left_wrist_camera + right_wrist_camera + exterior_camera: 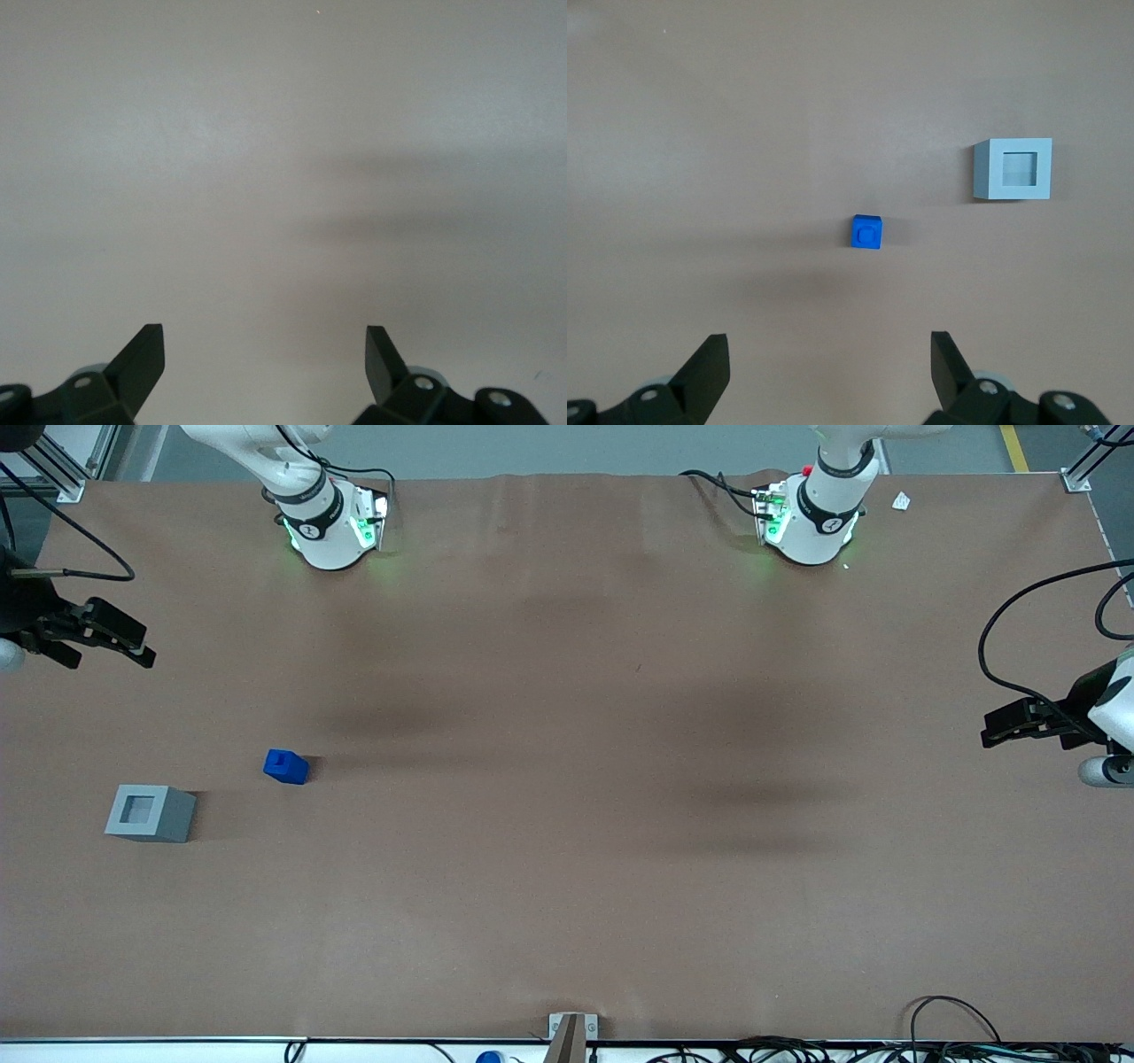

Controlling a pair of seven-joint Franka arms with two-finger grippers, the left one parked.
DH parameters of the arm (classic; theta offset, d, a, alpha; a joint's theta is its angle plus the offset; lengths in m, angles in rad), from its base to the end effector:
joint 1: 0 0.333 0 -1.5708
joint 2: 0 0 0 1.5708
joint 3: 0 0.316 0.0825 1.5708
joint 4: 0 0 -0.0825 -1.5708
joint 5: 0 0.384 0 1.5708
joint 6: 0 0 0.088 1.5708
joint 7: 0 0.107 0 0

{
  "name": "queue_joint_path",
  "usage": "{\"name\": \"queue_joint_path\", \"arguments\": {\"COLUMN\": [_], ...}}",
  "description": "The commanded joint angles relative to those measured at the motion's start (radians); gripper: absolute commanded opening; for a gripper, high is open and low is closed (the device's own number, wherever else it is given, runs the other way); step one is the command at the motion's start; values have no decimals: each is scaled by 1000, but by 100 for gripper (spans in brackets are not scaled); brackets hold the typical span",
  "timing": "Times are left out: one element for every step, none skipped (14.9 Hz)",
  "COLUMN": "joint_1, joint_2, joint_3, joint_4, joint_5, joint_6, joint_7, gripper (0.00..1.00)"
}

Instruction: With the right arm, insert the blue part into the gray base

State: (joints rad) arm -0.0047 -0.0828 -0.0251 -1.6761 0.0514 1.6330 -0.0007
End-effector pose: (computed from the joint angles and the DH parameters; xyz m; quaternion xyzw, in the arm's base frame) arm 0.5339 -0.0113 0.6253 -0.9993 0.0156 -0.0202 0.0264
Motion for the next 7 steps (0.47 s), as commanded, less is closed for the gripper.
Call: {"name": "queue_joint_path", "arguments": {"joint_1": [-1,0,0,0,0,-1,-1], "joint_2": [-8,-8,-6,-6,-6,-6,-6], "joint_3": [4,4,4,4,4,4,4], "joint_4": [0,1,1,3,3,10,15], "joint_5": [-5,-5,-5,-5,-5,-4,-5], "joint_6": [-2,-2,-4,-4,-4,-4,-5], "joint_7": [2,2,2,2,2,2,4], "gripper": [100,100,100,100,100,100,100]}}
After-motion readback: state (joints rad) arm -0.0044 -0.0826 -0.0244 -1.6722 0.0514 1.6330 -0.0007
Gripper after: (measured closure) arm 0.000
